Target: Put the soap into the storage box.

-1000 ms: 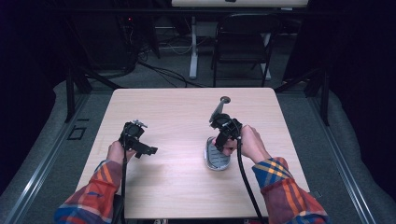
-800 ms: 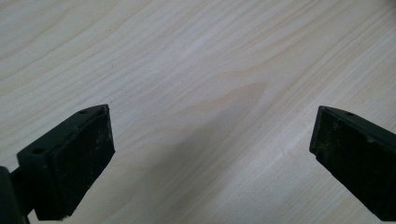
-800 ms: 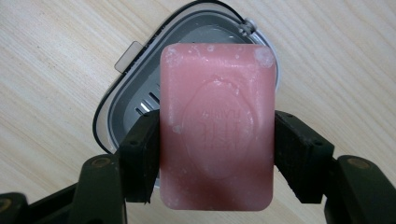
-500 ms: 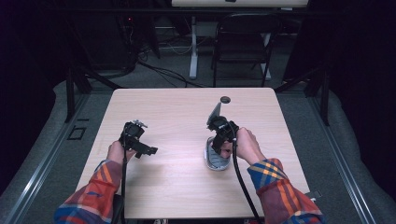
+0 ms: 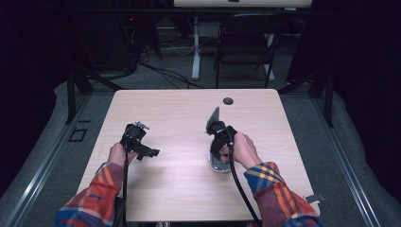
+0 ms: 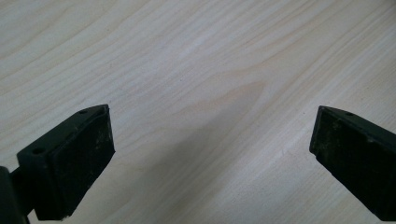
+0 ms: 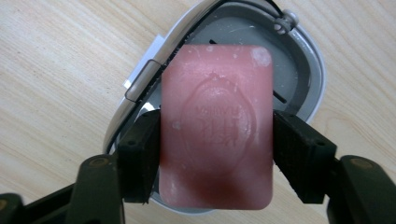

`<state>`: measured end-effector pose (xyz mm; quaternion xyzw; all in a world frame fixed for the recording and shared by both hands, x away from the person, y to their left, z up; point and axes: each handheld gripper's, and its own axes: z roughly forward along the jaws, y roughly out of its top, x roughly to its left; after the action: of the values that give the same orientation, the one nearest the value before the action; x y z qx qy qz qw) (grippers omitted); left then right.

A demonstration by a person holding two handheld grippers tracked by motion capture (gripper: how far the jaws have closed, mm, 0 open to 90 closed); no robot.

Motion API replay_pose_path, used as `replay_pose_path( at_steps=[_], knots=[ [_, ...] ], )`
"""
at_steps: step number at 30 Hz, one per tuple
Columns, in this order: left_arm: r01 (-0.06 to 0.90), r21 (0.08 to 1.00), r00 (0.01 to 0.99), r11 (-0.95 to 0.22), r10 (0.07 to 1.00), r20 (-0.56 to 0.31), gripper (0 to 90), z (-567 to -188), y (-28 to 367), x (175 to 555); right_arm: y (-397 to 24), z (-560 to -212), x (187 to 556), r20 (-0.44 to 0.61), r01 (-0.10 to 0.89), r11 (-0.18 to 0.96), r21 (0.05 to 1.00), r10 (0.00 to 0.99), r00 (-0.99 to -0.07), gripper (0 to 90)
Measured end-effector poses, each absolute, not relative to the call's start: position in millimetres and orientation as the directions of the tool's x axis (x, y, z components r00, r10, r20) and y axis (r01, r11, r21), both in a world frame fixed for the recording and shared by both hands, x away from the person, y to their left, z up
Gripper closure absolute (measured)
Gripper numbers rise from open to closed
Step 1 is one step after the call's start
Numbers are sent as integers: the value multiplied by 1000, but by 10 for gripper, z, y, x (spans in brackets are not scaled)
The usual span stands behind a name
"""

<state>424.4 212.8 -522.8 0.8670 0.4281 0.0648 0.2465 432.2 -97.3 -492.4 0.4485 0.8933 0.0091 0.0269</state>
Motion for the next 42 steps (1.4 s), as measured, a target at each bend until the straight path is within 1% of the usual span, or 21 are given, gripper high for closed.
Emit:
replay_pose_path(
  at_steps=[3, 4, 6, 8, 13, 17, 23, 29, 33, 36, 41, 42],
  knots=[
    [713, 482, 624, -510, 775, -102, 0, -5232, 2126, 4245, -988, -4885, 4297, -22, 799, 597, 70, 802, -597, 353],
    [712, 482, 625, -511, 774, -102, 0, -5231, 2124, 4245, -995, -4870, 4293, -11, 798, 600, 62, 800, -600, 364],
    [710, 482, 627, -514, 773, -99, 0, -5228, 2125, 4245, -1019, -4850, 4281, 10, 796, 602, 61, 798, -603, 425],
    [710, 482, 626, -514, 773, -99, 0, -5229, 2125, 4245, -1041, -4836, 4262, 37, 796, 601, 78, 796, -605, 438],
    [708, 481, 629, -517, 771, -96, 0, -5225, 2118, 4243, -1076, -4716, 4192, 25, 772, 626, 111, 775, -631, 441],
    [708, 483, 629, -516, 771, -99, 0, -5225, 2123, 4244, -1133, -4638, 4134, 28, 755, 637, 152, 761, -648, 408],
    [707, 482, 630, -517, 771, -98, 0, -5226, 2118, 4244, -1241, -4514, 4042, 0, 715, 671, 197, 729, -685, 345],
    [702, 486, 636, -521, 766, -96, 0, -5217, 2113, 4237, -1383, -4391, 3937, -25, 678, 690, 253, 706, -708, 251],
    [702, 487, 636, -520, 766, -98, 0, -5219, 2117, 4238, -1487, -4327, 3867, -29, 673, 680, 291, 710, -704, 183],
    [700, 486, 639, -523, 762, -100, 0, -5221, 2117, 4240, -1580, -4289, 3829, -60, 663, 690, 291, 704, -707, 147],
    [697, 489, 641, -524, 761, -98, 0, -5220, 2116, 4238, -1736, -4297, 3748, -70, 665, 678, 311, 715, -696, 133],
    [697, 488, 641, -525, 761, -99, 0, -5221, 2114, 4238, -1764, -4306, 3732, -80, 665, 680, 309, 715, -695, 119]
  ],
)
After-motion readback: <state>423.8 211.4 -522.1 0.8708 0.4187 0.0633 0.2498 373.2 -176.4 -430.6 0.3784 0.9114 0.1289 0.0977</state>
